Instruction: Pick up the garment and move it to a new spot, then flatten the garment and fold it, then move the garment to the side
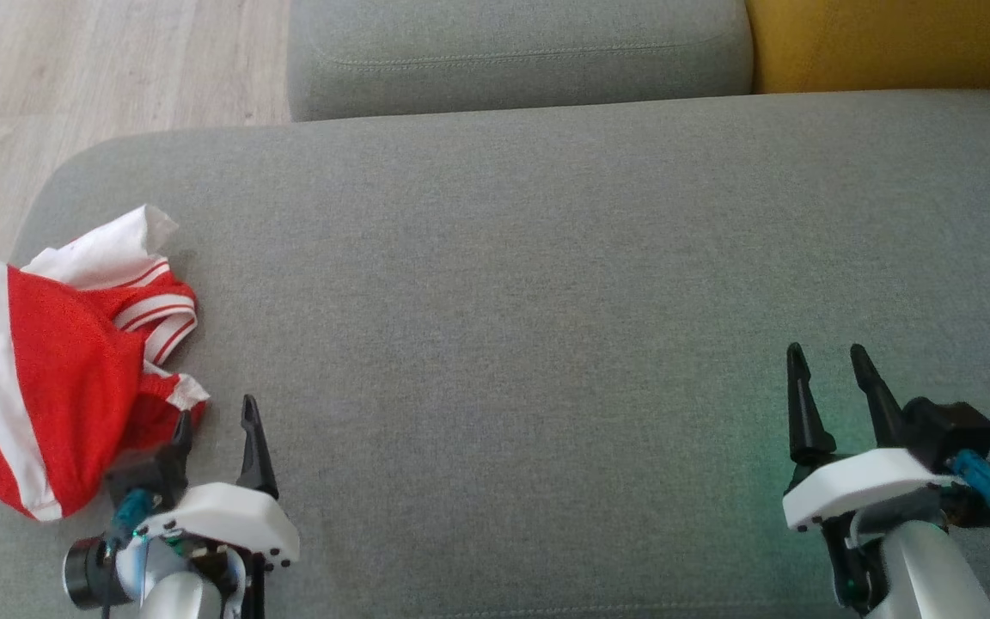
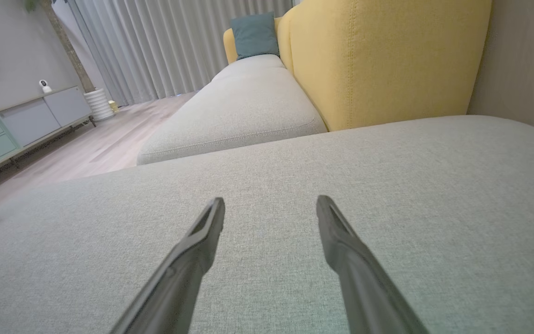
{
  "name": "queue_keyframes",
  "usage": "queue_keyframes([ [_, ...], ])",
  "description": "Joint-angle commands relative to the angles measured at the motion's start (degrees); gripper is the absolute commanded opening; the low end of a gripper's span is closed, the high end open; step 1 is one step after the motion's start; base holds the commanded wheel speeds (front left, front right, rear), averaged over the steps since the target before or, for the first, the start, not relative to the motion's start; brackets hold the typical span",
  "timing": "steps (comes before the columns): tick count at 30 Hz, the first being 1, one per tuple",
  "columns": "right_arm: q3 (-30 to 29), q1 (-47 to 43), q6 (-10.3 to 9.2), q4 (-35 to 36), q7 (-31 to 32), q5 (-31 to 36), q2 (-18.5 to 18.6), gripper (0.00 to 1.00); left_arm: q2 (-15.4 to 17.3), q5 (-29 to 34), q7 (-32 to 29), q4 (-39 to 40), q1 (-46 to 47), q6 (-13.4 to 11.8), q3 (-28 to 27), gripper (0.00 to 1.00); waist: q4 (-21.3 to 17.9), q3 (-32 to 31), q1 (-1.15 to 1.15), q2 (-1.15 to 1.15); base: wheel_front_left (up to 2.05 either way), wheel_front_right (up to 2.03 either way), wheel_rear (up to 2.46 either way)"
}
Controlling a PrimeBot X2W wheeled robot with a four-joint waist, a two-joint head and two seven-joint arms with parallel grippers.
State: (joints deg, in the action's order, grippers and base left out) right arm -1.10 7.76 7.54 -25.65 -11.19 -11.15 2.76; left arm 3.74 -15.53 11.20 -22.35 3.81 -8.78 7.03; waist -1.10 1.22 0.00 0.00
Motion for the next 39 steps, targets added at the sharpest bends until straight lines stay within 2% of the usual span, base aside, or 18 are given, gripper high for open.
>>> queue_keyframes([
  [1, 0.90, 3.34, -0.05, 1.56, -1.08, 2.80, 0.23, 1.00, 1.36, 2.62, 1.10, 1.51, 2.98, -0.75, -0.95, 1.00, 0.02, -0.07, 0.00, 0.00, 0.00, 0.00, 0.00],
  [18, -0.45, 3.29, -0.05, 1.60, -3.78, 14.43, 0.13, 1.00, 1.16, 13.29, 3.77, 1.27, 2.69, -2.94, -1.07, 1.00, -0.02, -0.76, 0.00, 0.00, 0.00, 0.00, 0.00],
  [25, -0.17, 3.05, -0.05, 2.21, -3.81, 13.44, 0.12, 1.00, 0.93, 13.75, 3.80, 1.69, 2.77, -2.51, -1.34, 1.00, 1.30, -0.65, 0.00, 0.00, 0.00, 0.00, 0.00],
  [31, 0.81, 2.85, -0.05, 2.62, -3.81, 12.27, 0.12, 1.00, 0.86, 13.81, 3.80, 2.19, 3.25, -2.19, -1.74, 1.00, 5.64, -0.70, 0.00, 0.00, 0.00, 0.00, 0.00],
  [39, 1.42, 2.03, -0.05, 2.91, -3.81, 10.29, 0.12, 1.00, 1.64, 13.64, 3.80, 3.78, 4.10, -1.47, -3.22, 1.00, 16.76, -0.89, 0.00, 0.00, 0.00, 0.00, 0.00],
])
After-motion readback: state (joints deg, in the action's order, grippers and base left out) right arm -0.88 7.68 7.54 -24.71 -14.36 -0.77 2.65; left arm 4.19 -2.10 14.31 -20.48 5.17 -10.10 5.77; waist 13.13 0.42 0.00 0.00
